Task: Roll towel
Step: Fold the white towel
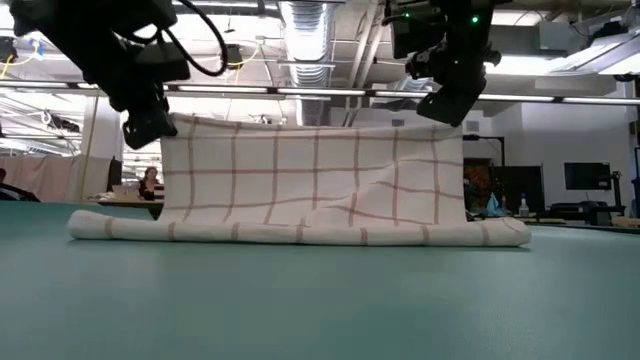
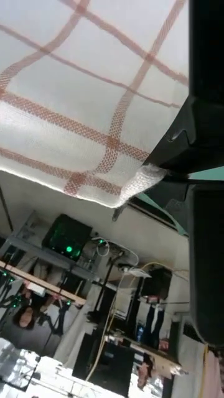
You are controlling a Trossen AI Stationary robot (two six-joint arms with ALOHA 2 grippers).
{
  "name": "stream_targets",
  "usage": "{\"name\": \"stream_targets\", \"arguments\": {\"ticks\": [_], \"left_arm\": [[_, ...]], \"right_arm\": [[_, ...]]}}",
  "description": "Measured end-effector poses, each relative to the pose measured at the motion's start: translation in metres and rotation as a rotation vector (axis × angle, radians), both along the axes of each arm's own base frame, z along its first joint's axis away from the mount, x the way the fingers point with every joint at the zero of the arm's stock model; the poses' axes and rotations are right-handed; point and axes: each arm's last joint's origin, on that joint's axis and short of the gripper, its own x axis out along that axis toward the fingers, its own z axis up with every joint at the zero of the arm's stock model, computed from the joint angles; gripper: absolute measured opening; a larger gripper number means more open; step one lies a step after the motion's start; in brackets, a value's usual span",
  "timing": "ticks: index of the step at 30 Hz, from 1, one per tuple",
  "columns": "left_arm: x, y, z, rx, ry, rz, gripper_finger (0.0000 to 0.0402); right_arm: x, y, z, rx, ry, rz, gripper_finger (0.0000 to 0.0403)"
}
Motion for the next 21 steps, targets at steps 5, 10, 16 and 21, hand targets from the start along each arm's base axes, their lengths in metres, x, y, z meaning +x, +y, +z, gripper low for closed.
{"name": "stream_targets", "arguments": {"ticks": [5, 10, 16, 21], "left_arm": [[0.0, 0.007, 0.001, 0.072, 0.076, 0.025, 0.0], [0.003, 0.016, 0.01, 0.087, 0.113, 0.033, 0.0], [0.004, 0.034, 0.008, 0.031, 0.153, 0.056, 0.0], [0.004, 0.045, 0.009, 0.043, 0.194, 0.083, 0.0]], "right_arm": [[0.003, -0.006, 0.0, 0.002, 0.007, 0.02, 0.0011], [0.005, -0.012, 0.0, 0.003, 0.017, 0.035, 0.0011], [0.003, -0.023, 0.0, 0.004, 0.021, 0.005, 0.0011], [0.006, -0.033, 0.0, 0.004, 0.038, 0.026, 0.0011]]}}
